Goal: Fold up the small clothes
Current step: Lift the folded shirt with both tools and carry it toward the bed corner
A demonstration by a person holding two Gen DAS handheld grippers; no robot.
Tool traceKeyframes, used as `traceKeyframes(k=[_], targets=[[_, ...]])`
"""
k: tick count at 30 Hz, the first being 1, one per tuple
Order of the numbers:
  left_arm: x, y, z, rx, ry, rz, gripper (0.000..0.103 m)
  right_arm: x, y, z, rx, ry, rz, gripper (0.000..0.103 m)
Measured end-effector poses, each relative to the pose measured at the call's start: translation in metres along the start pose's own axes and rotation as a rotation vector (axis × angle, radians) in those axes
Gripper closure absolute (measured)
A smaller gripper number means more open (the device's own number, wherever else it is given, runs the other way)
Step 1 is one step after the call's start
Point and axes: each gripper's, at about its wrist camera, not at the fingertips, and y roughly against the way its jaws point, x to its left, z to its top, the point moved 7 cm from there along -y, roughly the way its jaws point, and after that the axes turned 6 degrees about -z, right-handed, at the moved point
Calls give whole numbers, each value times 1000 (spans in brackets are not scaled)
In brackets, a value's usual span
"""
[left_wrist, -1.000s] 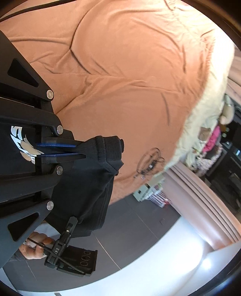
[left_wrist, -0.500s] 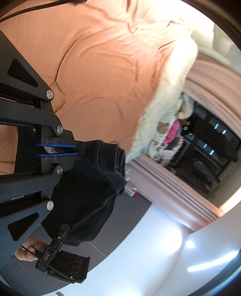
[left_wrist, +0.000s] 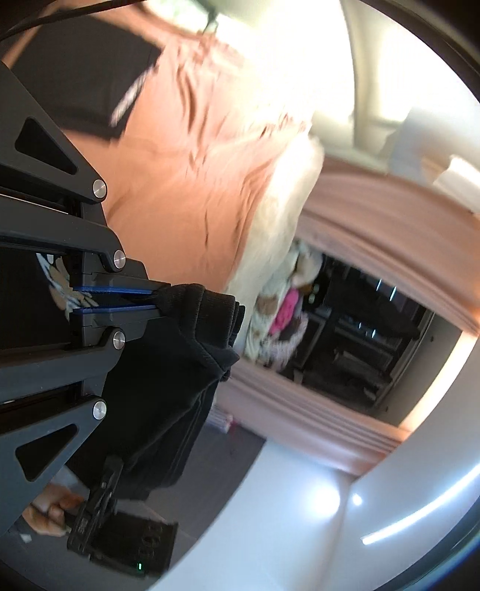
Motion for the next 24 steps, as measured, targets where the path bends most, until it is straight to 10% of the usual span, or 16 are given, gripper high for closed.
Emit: traceKeyframes(k=[9,24], targets=[[86,83,9,-60,-23,182,99,97,-61,-13,28,80,153,93],[218,185,2,-151,80,400,99,105,-151,-11,133,96,310,93]])
